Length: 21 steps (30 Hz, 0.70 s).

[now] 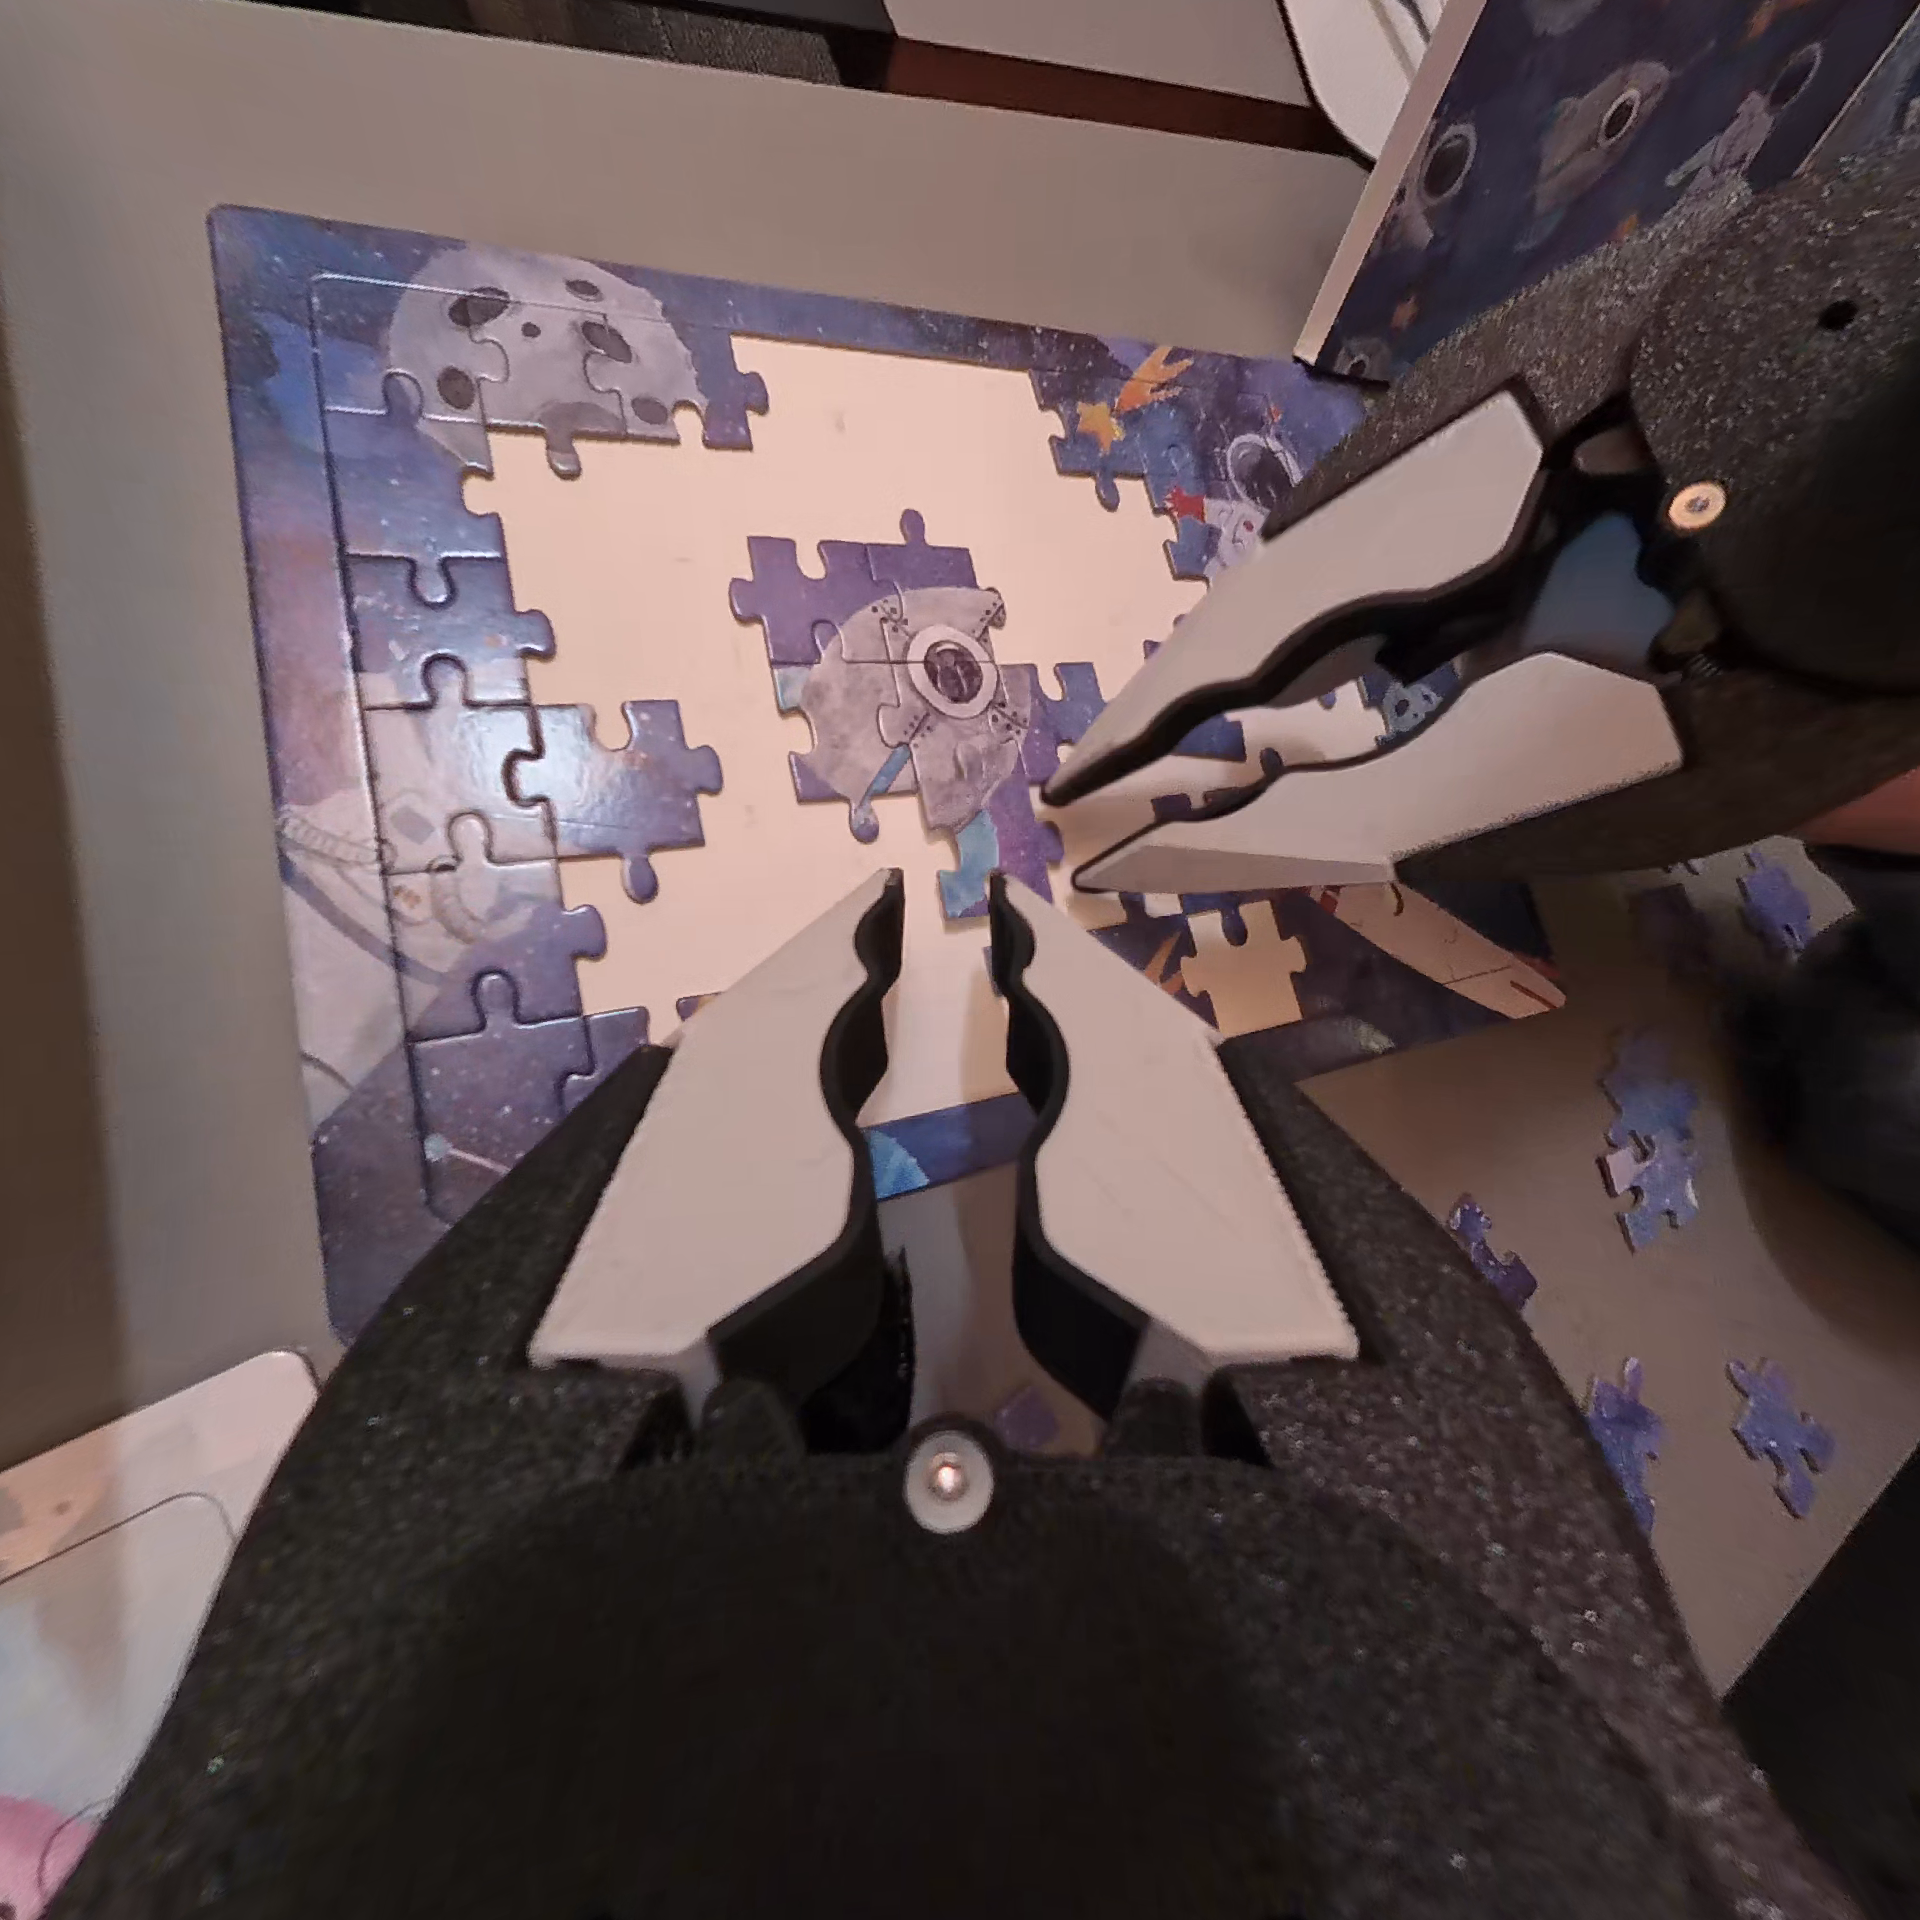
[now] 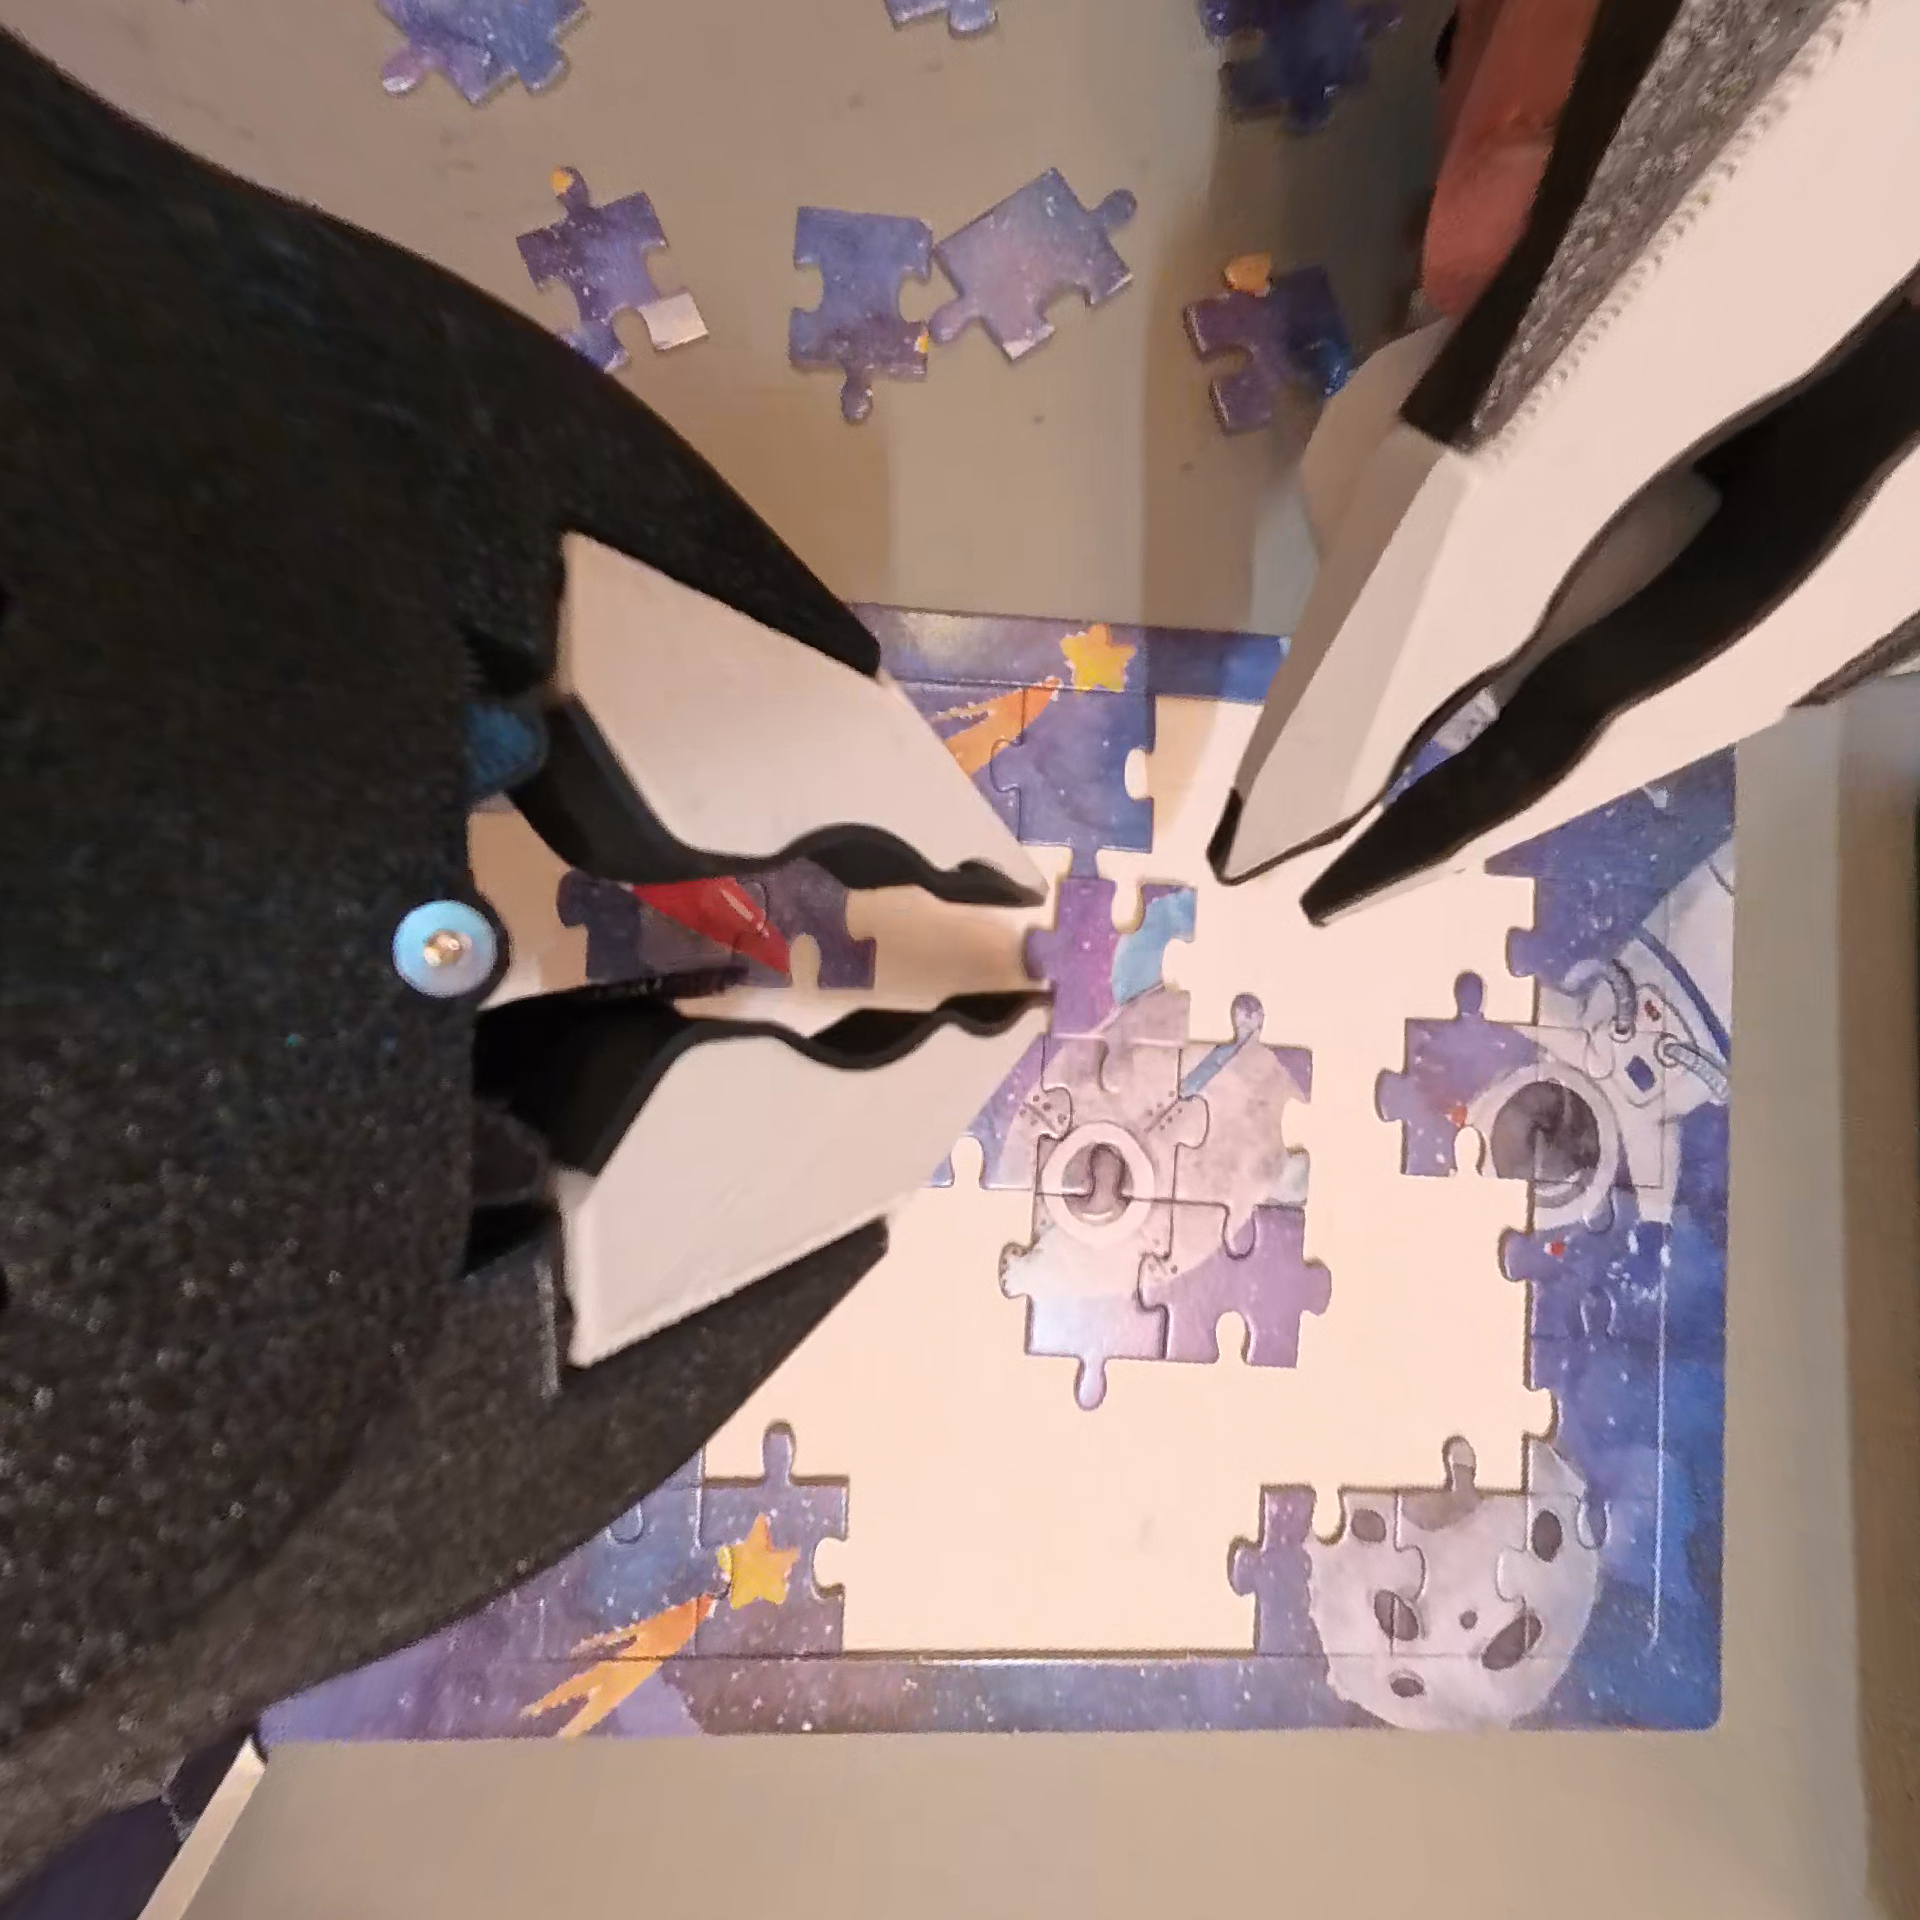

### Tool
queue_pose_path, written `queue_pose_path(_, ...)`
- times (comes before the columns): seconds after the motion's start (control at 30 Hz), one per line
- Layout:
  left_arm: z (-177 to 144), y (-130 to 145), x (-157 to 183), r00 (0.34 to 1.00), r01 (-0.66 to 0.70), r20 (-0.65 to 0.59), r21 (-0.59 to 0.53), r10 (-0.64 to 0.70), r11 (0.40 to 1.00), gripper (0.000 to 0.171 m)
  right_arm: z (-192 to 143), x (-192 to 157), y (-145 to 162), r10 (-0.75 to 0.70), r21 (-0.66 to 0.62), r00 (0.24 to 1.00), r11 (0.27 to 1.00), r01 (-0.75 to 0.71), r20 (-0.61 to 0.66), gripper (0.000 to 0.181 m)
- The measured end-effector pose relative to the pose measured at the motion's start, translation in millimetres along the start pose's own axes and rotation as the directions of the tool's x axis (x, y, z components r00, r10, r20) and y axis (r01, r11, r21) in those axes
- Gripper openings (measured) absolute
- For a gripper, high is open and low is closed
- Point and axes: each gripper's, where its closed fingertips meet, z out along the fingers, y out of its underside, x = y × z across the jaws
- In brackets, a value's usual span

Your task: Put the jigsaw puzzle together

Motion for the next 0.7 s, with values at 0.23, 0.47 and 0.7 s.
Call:
queue_pose_path(0.23,7,12,1,0.997,-0.061,0.037,-0.071,0.064,0.996,0.016,-12,9,-2,0.020,0.032,1.000,0.999,-0.020,-0.011,0.015)
queue_pose_path(0.47,8,18,9,0.989,-0.137,0.031,-0.111,0.141,0.984,0.011,-5,30,-19,0.093,0.130,0.987,0.989,-0.075,-0.134,0.000)
queue_pose_path(0.7,14,24,13,0.983,-0.175,0.038,-0.145,0.182,0.974,0.006,11,17,-16,0.068,0.086,0.992,0.995,-0.059,-0.102,0.000)
